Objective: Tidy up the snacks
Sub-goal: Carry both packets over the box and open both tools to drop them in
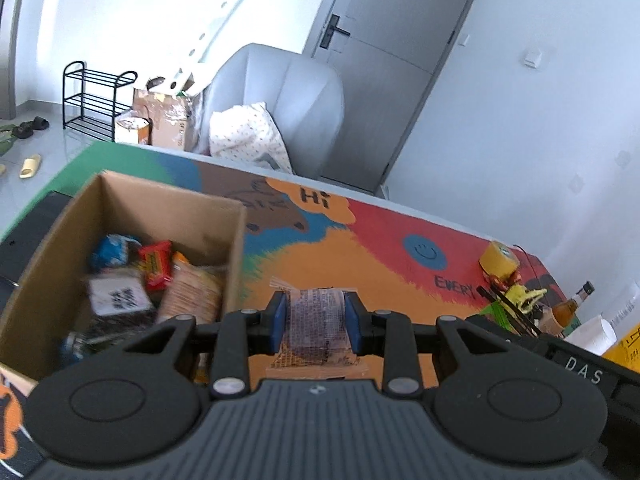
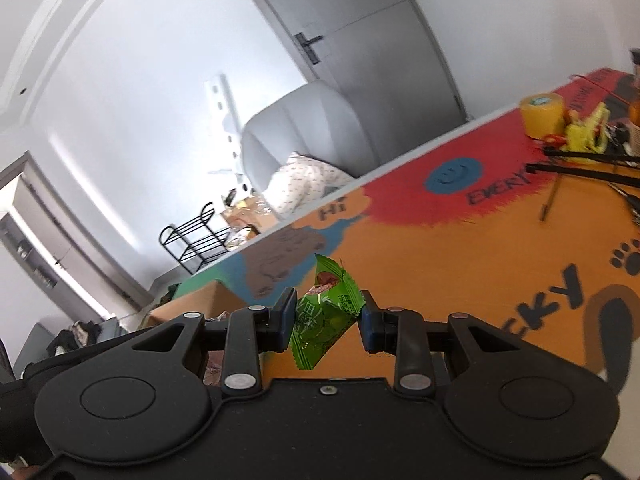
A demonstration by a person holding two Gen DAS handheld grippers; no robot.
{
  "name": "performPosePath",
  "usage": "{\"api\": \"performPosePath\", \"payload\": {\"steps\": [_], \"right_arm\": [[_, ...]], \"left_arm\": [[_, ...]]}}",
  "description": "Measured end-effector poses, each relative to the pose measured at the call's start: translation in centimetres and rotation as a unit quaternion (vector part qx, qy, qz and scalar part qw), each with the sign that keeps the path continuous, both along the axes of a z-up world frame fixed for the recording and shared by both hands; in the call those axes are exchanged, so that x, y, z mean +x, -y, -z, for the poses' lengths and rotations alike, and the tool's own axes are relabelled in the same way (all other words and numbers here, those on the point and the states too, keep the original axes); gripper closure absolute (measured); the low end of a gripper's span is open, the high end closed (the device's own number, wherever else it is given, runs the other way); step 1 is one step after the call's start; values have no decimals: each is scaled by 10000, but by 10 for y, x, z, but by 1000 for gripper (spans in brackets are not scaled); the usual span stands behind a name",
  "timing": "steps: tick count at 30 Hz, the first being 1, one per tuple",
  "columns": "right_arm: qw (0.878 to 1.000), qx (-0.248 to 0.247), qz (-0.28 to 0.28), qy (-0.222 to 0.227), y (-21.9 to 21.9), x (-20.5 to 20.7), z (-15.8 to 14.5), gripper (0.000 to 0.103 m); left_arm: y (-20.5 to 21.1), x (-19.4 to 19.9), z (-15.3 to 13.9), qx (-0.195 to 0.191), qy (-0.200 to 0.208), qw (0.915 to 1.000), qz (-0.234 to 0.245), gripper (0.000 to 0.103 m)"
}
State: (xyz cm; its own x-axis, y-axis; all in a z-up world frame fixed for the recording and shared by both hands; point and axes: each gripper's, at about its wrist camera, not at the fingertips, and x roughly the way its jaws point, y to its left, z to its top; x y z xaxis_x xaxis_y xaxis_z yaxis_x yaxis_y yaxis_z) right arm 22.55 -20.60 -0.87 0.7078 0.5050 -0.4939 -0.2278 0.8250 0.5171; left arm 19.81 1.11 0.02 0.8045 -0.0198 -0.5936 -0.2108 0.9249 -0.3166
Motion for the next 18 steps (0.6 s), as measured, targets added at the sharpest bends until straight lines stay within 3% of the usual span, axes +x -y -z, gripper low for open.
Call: {"api": "performPosePath", "payload": {"steps": [8, 18], "right_arm": [[9993, 14, -360, 94, -29, 1, -11, 72], [9973, -63, -709, 183, -64, -2, -21, 72]], "left_arm": [[-30, -13, -18, 137, 168, 9996, -197, 73], [-63, -27, -19, 201, 97, 9987, -451, 73]]}}
